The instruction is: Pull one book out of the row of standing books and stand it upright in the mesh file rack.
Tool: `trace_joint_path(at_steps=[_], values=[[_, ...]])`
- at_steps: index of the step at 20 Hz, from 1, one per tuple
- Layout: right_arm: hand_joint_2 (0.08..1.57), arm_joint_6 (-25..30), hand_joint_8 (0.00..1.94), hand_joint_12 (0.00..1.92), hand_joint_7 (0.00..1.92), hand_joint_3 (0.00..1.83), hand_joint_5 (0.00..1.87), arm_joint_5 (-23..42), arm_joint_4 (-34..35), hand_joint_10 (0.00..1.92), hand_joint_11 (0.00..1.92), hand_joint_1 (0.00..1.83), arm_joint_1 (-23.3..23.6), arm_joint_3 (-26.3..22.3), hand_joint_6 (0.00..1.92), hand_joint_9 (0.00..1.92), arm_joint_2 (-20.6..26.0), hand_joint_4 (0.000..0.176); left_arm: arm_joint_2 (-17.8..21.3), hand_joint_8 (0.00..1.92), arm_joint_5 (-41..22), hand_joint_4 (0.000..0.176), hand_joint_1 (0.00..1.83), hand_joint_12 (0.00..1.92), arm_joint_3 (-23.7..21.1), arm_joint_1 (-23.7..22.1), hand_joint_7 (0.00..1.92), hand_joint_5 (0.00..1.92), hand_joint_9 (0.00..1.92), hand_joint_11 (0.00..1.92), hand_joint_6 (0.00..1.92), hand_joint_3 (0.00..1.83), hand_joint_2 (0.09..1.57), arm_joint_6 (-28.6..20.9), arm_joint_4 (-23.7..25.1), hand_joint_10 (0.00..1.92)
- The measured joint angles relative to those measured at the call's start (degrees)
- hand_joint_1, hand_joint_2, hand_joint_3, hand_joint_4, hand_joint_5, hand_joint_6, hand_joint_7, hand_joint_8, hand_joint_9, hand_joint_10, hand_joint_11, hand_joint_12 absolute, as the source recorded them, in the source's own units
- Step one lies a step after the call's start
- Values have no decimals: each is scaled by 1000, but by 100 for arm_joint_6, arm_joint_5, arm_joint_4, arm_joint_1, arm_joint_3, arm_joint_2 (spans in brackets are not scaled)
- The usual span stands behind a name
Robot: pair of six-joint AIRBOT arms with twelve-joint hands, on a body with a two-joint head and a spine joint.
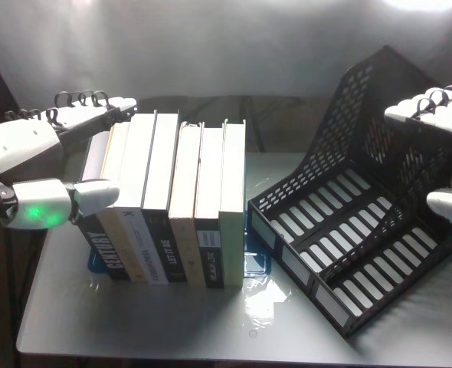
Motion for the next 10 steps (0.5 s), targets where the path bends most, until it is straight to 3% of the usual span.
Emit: trace_joint_path(at_steps=[1,2,5,7,9,10], values=[[1336,-33,0,0,0,7,0,-168,-63,0,0,454,59,15,0,0,0,0,-4,0,103,5,344,0,9,-48,0,69,0,0,23,12,1333,-2,129,0],[1335,-81,0,0,0,5,0,-304,-146,0,0,435,131,37,0,0,0,0,-46,0,225,26,307,0,11,-118,0,101,0,0,31,3,1315,0,208,0],[1317,-83,0,0,0,0,25,-485,-195,0,0,492,153,96,10,0,-22,0,-199,0,671,58,166,0,175,-350,0,121,0,0,29,0,1275,-7,529,0],[1320,-87,0,0,0,0,7,-581,-177,0,0,474,153,144,1,0,-52,0,-326,0,1075,55,42,0,337,-592,0,170,0,0,36,0,1250,4,807,0],[1324,-90,0,0,0,1,0,-588,-136,0,0,449,153,177,0,0,-96,0,-463,0,1480,75,1,0,452,-831,0,191,0,0,41,0,1216,-2,1121,0],[1327,-90,0,0,0,2,0,-579,-118,0,0,452,151,212,0,0,-144,0,-557,0,1696,71,0,0,520,-951,0,258,0,0,36,0,1201,-7,1261,0]])
